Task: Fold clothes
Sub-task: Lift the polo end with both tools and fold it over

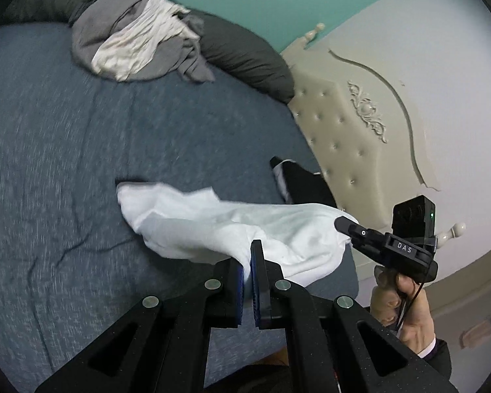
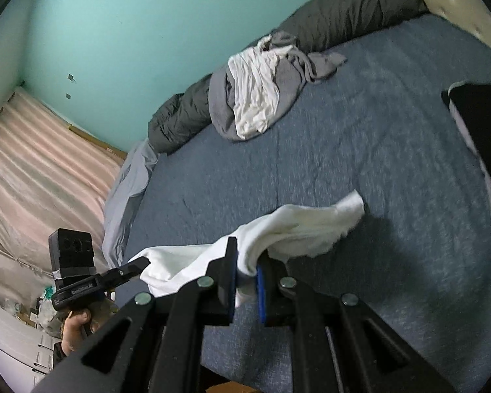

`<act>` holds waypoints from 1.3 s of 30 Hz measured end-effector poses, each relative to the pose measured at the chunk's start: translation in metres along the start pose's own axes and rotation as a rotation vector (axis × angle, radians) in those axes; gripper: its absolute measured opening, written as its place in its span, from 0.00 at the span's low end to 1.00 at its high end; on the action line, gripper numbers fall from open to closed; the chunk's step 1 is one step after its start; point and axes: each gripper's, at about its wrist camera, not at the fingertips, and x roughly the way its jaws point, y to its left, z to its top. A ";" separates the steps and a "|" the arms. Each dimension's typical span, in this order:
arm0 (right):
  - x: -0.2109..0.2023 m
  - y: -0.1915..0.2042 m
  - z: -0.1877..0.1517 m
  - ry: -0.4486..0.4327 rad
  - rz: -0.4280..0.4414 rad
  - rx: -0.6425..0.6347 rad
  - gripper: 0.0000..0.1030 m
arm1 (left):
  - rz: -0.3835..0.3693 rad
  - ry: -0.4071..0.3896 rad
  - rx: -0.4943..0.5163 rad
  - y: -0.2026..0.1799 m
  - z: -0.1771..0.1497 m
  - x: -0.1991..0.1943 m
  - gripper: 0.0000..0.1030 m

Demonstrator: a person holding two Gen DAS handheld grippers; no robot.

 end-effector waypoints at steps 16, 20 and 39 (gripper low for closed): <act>-0.095 -0.001 0.069 -0.088 -0.076 -0.097 0.08 | -0.035 -0.017 0.120 -0.105 0.049 0.026 0.03; -0.116 -0.011 0.088 -0.124 -0.080 -0.110 0.08 | -0.057 -0.016 0.156 -0.136 0.060 0.044 0.03; -0.177 -0.101 0.222 -0.276 -0.166 -0.114 0.08 | -0.093 -0.019 0.251 -0.256 0.169 0.156 0.03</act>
